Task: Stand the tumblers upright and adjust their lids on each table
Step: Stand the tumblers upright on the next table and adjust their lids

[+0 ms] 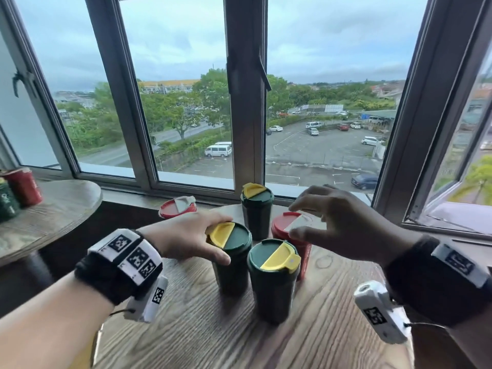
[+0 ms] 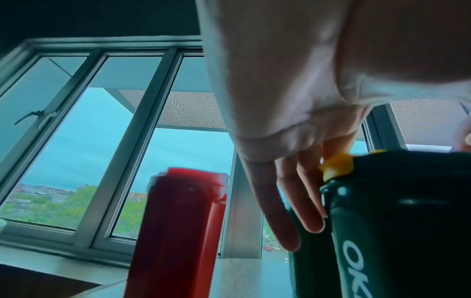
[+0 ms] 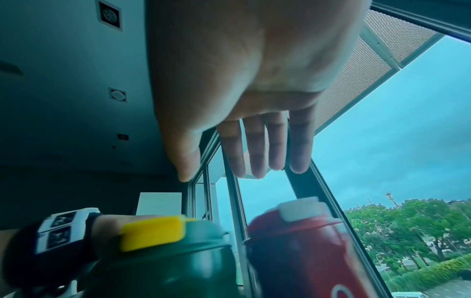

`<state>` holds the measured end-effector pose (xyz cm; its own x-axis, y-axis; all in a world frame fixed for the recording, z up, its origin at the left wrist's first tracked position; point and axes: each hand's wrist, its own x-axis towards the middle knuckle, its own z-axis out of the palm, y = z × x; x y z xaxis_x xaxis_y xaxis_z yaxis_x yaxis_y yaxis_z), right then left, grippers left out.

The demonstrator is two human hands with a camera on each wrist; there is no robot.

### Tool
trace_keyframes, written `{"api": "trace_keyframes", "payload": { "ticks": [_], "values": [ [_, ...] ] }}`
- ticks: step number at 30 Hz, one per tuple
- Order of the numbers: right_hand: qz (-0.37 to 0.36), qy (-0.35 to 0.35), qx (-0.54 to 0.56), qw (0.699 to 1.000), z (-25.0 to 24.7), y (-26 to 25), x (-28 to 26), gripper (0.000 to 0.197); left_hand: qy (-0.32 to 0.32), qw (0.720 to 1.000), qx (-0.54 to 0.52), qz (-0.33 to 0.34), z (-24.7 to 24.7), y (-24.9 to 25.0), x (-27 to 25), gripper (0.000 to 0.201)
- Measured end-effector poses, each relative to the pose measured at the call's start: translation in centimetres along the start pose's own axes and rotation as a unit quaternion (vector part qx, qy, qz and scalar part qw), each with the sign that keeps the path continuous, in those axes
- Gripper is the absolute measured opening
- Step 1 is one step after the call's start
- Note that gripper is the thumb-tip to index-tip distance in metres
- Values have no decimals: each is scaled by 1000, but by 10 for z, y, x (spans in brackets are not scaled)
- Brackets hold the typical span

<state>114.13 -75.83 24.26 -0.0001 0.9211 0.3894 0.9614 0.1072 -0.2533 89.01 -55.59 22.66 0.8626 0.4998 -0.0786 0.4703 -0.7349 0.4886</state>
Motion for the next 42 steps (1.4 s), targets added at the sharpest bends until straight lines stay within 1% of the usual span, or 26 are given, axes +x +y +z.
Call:
{"api": "trace_keyframes", "payload": {
  "ticks": [2, 4, 6, 8, 9, 11, 14, 16, 19, 22, 25, 30, 35, 37, 39, 40, 42],
  "values": [
    [10, -8, -2, 1000, 2, -23, -9, 57, 9, 1000, -15, 11, 4, -1, -2, 90],
    [31, -47, -31, 998, 9, -42, -15, 62, 26, 999, -20, 15, 7, -1, -4, 87],
    [68, -95, -94, 989, 20, -57, -17, 71, 42, 999, -19, 23, 8, -1, -6, 83],
    [117, -110, -143, 977, 31, -66, -17, 83, 49, 998, -15, 41, 7, -4, -7, 85],
    [139, -112, -153, 972, 35, -69, -16, 85, 50, 997, -8, 52, 6, -5, -8, 89],
    [172, -116, -147, 967, 39, -78, -13, 81, 51, 996, 6, 68, 5, -10, -9, 93],
    [204, -97, -98, 969, 40, -85, -11, 74, 48, 995, -1, 90, 3, -13, -14, 89],
    [214, -92, -83, 969, 40, -87, -12, 76, 49, 994, -1, 101, 3, -16, -18, 86],
    [210, -92, -74, 970, 42, -90, -16, 81, 57, 992, -5, 110, 4, -20, -23, 81],
    [207, -89, -68, 972, 44, -93, -16, 92, 73, 991, -5, 116, 7, -21, -28, 79],
    [202, -99, -74, 972, 45, -94, -13, 98, 79, 990, -5, 114, 11, -25, -32, 86],
    [189, -106, -78, 973, 44, -95, -13, 97, 77, 991, -5, 111, 13, -29, -34, 87],
    [166, -109, -76, 977, 41, -94, -11, 96, 60, 992, 18, 109, 13, -32, -32, 102],
    [151, -110, -61, 980, 38, -92, -11, 93, 57, 992, 29, 113, 13, -31, -33, 106],
    [136, -106, -41, 984, 32, -89, -10, 87, 57, 992, 35, 111, 12, -29, -35, 102],
    [130, -104, -32, 986, 29, -88, -10, 82, 57, 992, 34, 107, 11, -28, -36, 100],
    [125, -98, -18, 987, 21, -85, -9, 69, 60, 993, 19, 97, 4, -26, -37, 101]
  ]
}}
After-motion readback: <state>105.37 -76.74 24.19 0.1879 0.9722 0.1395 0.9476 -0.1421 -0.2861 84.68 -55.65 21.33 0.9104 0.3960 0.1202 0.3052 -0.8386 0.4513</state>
